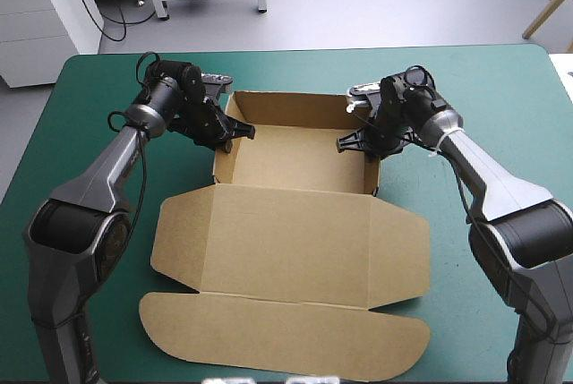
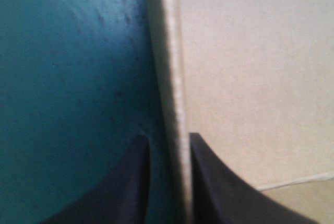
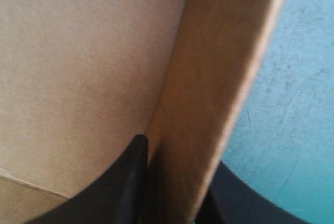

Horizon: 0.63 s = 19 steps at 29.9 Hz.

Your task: Fold the box

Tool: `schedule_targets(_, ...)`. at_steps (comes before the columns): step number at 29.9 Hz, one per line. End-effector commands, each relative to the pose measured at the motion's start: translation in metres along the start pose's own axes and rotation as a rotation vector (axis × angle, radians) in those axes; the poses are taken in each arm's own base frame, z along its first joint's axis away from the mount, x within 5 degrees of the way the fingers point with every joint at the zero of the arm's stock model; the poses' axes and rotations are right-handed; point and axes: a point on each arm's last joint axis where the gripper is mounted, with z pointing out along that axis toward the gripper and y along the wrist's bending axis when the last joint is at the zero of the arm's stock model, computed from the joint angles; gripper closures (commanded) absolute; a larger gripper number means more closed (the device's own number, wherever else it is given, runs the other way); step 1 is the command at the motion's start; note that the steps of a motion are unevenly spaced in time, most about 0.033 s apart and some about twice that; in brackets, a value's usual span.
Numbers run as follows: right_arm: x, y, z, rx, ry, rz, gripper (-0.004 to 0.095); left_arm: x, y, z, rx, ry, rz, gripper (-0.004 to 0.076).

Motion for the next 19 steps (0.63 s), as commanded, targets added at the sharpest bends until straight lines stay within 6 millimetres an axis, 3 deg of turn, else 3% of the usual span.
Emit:
schedule_targets(1,0.0,-0.022,-0.031,0.154,-0.044,-0.039,0.0479,0.001,0.013,-0.038,-0.112,-0.062,0.052,0.0398)
schedule_targets(4,-0.002,-0.022,-0.032,0.152,-0.061,-0.027,0.0375,0.0,0.013,-0.038,-0.112,-0.066,0.052,0.0245)
schedule_targets(6,-0.004,-0.022,-0.036,0.151,-0.077,-0.026,0.0344,0.0,0.013,-0.038,-0.108,-0.066,0.051,0.0199)
schedule_targets(11,-0.013,-0.02,-0.055,0.141,-0.141,-0.017,0.0345,-0.003,0.01,-0.046,-0.086,-0.087,0.047,0.0195)
schedule_targets(19,-0.025,-0.014,-0.084,0.067,-0.243,0.013,0.0345,-0.016,-0.003,-0.089,0.008,-0.224,0.042,0.0195)
